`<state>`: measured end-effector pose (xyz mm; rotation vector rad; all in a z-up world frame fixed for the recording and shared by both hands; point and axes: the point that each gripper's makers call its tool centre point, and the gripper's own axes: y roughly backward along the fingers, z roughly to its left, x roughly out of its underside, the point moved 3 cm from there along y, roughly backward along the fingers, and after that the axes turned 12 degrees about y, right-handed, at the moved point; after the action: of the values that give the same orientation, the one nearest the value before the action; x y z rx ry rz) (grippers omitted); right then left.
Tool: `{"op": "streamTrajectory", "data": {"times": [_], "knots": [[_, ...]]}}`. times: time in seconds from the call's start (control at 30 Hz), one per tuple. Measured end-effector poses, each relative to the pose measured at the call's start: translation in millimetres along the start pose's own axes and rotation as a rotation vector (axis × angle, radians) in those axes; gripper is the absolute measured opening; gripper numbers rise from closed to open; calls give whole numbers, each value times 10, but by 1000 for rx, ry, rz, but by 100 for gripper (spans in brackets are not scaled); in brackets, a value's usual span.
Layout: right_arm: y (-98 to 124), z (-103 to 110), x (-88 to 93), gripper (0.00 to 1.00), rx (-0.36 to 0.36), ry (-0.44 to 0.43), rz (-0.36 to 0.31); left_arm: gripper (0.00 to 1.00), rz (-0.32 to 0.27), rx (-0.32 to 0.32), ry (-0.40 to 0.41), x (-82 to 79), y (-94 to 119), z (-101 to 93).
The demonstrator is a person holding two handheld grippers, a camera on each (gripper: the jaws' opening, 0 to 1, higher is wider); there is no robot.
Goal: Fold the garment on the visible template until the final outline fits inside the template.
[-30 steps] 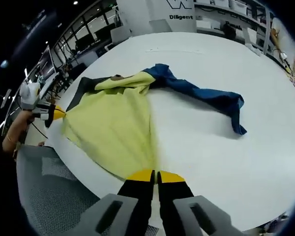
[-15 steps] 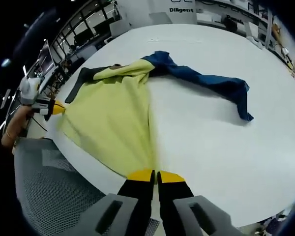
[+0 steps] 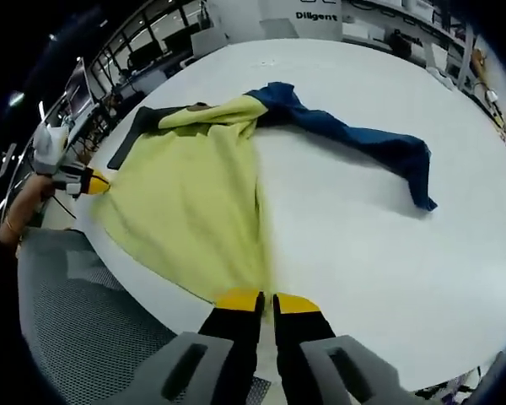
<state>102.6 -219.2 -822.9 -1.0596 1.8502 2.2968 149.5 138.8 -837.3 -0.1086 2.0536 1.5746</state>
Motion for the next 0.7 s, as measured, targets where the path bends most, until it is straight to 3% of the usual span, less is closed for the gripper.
{"op": "streamTrajectory", "data": {"times": [0.23,0.3,0.4,0.6,0.7], "knots": [[77,-19,-241,29,1,-22,-121,27,-57,24,26,-83,39,-39],[111,-27,-381,34,6,-10,-200,33,-107,45,32,-170,78,-81],[154,-15,-514,47,2,-17,-265,46,-152,47,39,-264,124,-88],[203,-16,-783,67,11,31,-350,58,-191,8,13,-439,230,-57],[191,-21,-887,70,9,46,-367,63,-225,7,-1,-537,265,-57]]}}
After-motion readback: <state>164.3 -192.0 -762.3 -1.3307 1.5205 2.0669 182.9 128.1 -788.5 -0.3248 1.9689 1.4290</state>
